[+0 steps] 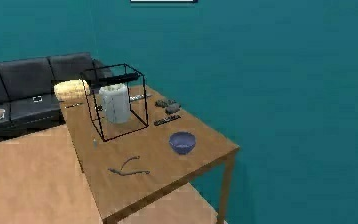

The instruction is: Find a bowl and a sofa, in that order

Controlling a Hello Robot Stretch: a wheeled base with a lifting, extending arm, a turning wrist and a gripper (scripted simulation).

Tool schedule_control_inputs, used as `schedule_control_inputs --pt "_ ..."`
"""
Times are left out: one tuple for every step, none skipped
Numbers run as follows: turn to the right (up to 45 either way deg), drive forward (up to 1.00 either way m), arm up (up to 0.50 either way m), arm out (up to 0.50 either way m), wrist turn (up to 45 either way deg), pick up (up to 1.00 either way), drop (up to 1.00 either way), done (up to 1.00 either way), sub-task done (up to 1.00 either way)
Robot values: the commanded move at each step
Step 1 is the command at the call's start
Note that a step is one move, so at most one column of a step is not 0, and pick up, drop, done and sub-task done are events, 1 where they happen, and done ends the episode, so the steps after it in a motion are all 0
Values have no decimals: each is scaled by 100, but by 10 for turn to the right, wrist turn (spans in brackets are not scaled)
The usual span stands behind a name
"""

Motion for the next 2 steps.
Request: schedule_control_inputs --pt "0 0 0 0 0 0 0 0 100" --pt "-450 0 0 0 0 0 0 0 0"
